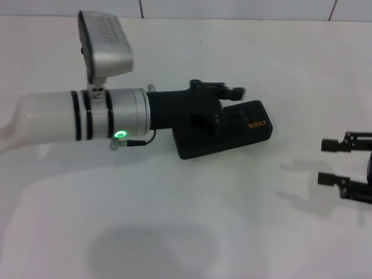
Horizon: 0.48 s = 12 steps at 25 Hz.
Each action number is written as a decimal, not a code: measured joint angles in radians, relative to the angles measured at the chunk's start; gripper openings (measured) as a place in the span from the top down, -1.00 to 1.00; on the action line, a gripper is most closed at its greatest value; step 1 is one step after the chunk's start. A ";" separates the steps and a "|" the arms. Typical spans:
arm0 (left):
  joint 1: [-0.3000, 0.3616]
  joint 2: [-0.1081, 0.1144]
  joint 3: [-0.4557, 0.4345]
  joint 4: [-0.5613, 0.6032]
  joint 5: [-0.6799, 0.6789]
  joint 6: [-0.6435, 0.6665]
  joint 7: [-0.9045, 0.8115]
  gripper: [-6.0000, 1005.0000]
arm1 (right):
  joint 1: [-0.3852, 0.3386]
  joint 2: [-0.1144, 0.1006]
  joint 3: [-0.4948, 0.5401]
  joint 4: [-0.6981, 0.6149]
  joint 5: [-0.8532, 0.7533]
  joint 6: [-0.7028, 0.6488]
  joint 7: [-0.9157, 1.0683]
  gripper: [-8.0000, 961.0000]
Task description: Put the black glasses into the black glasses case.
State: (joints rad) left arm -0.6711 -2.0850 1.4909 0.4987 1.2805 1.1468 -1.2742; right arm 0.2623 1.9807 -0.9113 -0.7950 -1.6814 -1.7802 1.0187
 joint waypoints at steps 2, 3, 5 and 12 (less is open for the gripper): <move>0.028 0.019 -0.002 0.042 0.002 0.133 0.010 -0.10 | 0.019 0.002 0.002 0.025 0.035 -0.026 0.001 -0.19; 0.048 0.029 -0.003 0.066 0.005 0.190 0.014 -0.10 | 0.034 0.003 0.003 0.042 0.047 -0.038 0.001 -0.20; 0.111 0.057 -0.015 0.114 0.012 0.302 0.046 -0.10 | 0.083 0.005 0.003 0.091 0.056 -0.065 0.001 -0.21; 0.247 0.091 -0.112 0.125 0.041 0.485 0.200 -0.44 | 0.162 0.039 -0.011 0.195 0.057 -0.081 -0.093 -0.34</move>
State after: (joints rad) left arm -0.4239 -1.9938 1.3785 0.6241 1.3210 1.6317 -1.0740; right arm 0.4244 2.0199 -0.9218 -0.5999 -1.6244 -1.8614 0.9254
